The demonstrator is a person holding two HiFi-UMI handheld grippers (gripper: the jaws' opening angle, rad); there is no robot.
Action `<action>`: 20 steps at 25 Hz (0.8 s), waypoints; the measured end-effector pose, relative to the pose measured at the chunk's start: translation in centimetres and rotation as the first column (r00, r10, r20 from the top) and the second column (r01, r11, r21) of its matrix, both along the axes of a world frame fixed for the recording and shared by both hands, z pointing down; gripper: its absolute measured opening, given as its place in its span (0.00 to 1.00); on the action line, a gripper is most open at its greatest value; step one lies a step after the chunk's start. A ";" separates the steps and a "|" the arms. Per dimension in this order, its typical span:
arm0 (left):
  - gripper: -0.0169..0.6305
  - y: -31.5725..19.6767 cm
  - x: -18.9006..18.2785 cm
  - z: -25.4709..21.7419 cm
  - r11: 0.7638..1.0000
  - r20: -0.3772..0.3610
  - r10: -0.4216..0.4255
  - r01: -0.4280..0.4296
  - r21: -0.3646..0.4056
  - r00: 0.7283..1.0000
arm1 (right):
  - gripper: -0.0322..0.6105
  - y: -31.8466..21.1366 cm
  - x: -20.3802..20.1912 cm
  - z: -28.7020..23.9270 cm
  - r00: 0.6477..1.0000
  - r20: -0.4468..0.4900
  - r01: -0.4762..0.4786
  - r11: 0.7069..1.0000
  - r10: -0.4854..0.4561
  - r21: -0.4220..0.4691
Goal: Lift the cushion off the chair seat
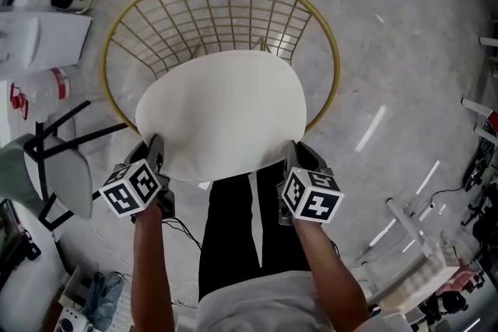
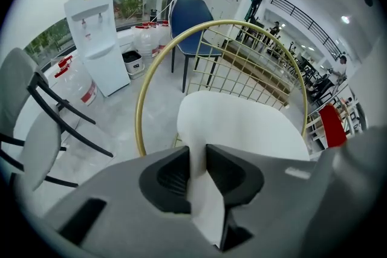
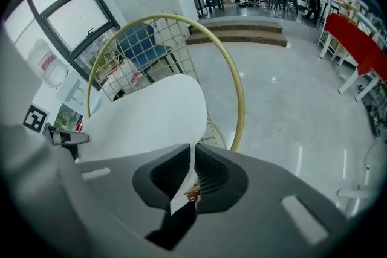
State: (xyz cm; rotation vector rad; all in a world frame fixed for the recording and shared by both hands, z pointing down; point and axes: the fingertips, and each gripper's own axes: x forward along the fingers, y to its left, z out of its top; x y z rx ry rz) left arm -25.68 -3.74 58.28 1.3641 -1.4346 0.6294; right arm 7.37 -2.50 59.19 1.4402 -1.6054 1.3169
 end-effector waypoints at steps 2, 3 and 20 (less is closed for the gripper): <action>0.15 0.1 0.1 -0.7 1.000 -0.010 -0.005 0.005 0.000 1.000 | 0.10 -0.1 0.1 -0.9 1.000 0.000 0.000 1.000 0.000 0.004; 0.15 0.3 0.2 -1.1 1.000 -0.014 -0.009 0.009 0.002 1.000 | 0.10 -0.1 0.2 -1.3 1.000 0.000 0.001 1.000 -0.001 0.007; 0.15 2.0 0.3 -8.4 0.999 -0.045 -0.024 0.026 0.043 0.999 | 0.09 -0.3 0.4 -9.3 0.999 0.008 0.044 0.998 -0.044 0.055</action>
